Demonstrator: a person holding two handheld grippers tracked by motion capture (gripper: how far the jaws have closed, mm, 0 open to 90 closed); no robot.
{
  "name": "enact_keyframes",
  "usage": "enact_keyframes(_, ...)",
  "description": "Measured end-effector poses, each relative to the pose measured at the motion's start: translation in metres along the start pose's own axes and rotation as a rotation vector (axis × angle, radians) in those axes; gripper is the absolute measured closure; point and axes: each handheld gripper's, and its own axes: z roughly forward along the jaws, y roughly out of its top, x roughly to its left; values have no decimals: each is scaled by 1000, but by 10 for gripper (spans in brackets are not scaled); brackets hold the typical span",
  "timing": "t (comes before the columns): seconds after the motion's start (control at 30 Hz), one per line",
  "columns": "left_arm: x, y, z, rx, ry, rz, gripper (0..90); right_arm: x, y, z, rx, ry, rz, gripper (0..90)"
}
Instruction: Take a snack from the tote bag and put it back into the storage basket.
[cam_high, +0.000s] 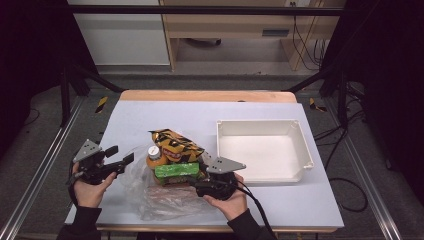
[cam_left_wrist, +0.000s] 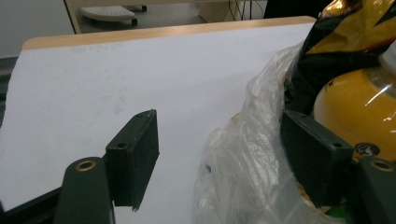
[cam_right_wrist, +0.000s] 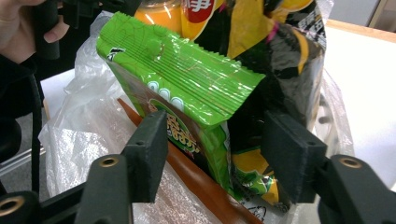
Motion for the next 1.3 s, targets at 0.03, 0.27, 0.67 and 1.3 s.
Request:
enact_keyframes(0.03,0,-1,1,4,0,1,299,1,0,0,0,1,-4,439)
enact_keyframes(0.27,-1,-6,5,24,-9,-4,312,3,2,1,-11,18,-24,589)
enact_keyframes(0.67,-2,-7,5,22,-12,2,318,5,6,-1,-20,-3,-58,777)
enact_keyframes(1.3,-1,-8,5,21,-17,-5,318,6,5,18,17,-4,-154,764)
